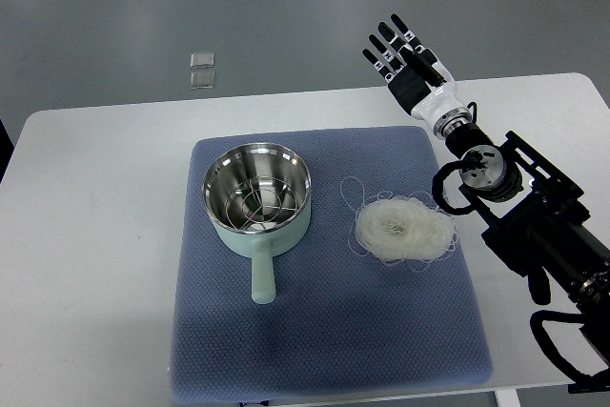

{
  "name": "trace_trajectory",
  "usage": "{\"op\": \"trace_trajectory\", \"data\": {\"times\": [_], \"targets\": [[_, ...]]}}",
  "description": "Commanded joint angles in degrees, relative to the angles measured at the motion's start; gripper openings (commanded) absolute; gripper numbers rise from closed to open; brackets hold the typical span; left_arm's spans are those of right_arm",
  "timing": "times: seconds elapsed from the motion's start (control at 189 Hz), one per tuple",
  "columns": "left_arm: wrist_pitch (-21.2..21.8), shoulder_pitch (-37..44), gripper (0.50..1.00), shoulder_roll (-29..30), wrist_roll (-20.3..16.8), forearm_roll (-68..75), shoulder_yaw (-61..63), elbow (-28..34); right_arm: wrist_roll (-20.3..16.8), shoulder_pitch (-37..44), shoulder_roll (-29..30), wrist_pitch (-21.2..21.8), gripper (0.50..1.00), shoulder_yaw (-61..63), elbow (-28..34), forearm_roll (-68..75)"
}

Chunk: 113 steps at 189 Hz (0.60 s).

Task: Put vermicelli into pot with right hand
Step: 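Move the right hand down over the white vermicelli bundle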

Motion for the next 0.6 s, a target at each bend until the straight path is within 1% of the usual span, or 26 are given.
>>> {"op": "trace_trajectory", "data": {"times": [0.0, 0.159, 0.233, 0.339, 0.413, 0.508, 0.593], "targets": [[0.00, 0.00, 1.000, 0.00, 0.03, 0.00, 0.00, 0.00, 0.00, 0.00, 0.00, -0.03, 0.926, 0.00, 0.00, 0.00], [0.00, -0.18, 1.000, 0.00, -0.06, -0.18, -0.08, -0.09, -0.17, 0.17, 0.00, -0.03, 0.926, -0.35, 0.00, -0.09], [0.00, -0.18, 1.000, 0.00, -0.06, -0.18, 0.00, -0.09, -0.17, 0.53, -0.09, 0.41, 0.926, -2.81, 0.00, -0.35], [0.00, -0.26, 1.000, 0.00, 0.03, -0.18, 0.00, -0.09, -0.26, 3.43, -1.14, 1.03, 0.926, -6.15, 0.27, -2.02], [0.00, -0.35, 1.000, 0.00, -0.06, -0.09, 0.00, -0.09, -0.61, 6.15, -4.74, 2.43, 0.926, -10.63, 0.35, -7.47], [0.00, -0.53, 1.000, 0.00, 0.03, -0.09, 0.00, -0.18, -0.88, 12.39, -10.11, 5.77, 0.926, -20.04, 1.85, -21.09], [0.00, -0.53, 1.000, 0.00, -0.06, 0.09, 0.09, -0.35, -2.81, 18.63, -16.35, 9.90, 0.926, -28.91, 3.87, -34.19]]}}
